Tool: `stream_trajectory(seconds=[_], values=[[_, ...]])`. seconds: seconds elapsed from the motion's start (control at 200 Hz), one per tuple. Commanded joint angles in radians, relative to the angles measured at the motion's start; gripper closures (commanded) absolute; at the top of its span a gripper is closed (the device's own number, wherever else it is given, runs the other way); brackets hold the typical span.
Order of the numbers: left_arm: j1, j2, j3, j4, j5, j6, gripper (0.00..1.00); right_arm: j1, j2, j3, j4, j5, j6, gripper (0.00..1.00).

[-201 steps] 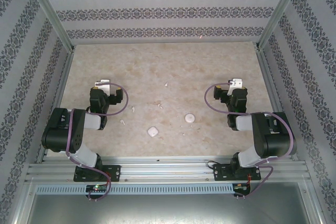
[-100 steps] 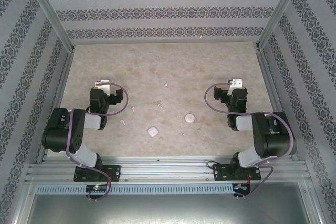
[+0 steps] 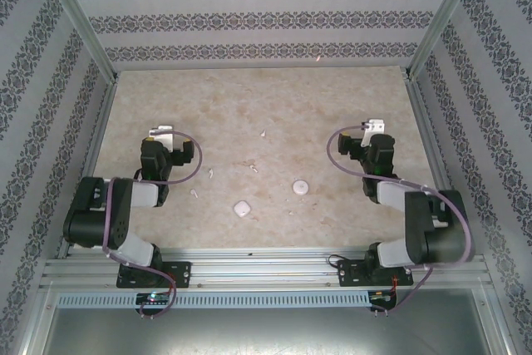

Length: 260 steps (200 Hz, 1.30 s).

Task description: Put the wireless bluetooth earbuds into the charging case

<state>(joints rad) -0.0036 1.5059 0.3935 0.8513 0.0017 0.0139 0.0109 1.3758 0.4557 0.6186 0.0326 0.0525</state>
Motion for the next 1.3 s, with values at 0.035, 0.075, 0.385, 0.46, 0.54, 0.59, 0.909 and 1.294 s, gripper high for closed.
stream_trajectory(seconds=[0.035, 0.075, 0.385, 0.46, 0.54, 0.59, 0.909, 1.294], values=[[0.008, -0.154, 0.072, -0.271, -0.063, -0.084, 0.00, 0.014, -0.130, 0.167, -0.428, 0.009, 0.088, 0.02], [0.008, -0.188, 0.095, -0.363, -0.068, -0.123, 0.00, 0.029, -0.149, 0.200, -0.518, 0.006, 0.093, 0.02], [0.008, -0.280, 0.381, -1.198, -0.025, -0.426, 0.00, 0.369, -0.206, 0.389, -0.996, -0.005, 0.172, 0.03], [0.008, -0.271, 0.428, -1.334, 0.023, -0.446, 0.00, 0.482, -0.154, 0.437, -1.056, -0.003, 0.217, 0.03], [0.007, -0.261, 0.457, -1.438, 0.075, -0.463, 0.00, 0.595, -0.044, 0.517, -1.136, -0.017, 0.259, 0.04], [0.007, -0.257, 0.460, -1.472, 0.113, -0.465, 0.00, 0.648, 0.040, 0.579, -1.179, -0.057, 0.277, 0.08], [0.004, -0.268, 0.430, -1.530, 0.262, -0.434, 0.00, 0.875, 0.402, 0.936, -1.376, -0.175, 0.232, 0.23], [0.003, -0.360, 0.384, -1.525, 0.347, -0.388, 0.00, 1.002, 0.653, 1.189, -1.549, -0.202, 0.211, 0.30]])
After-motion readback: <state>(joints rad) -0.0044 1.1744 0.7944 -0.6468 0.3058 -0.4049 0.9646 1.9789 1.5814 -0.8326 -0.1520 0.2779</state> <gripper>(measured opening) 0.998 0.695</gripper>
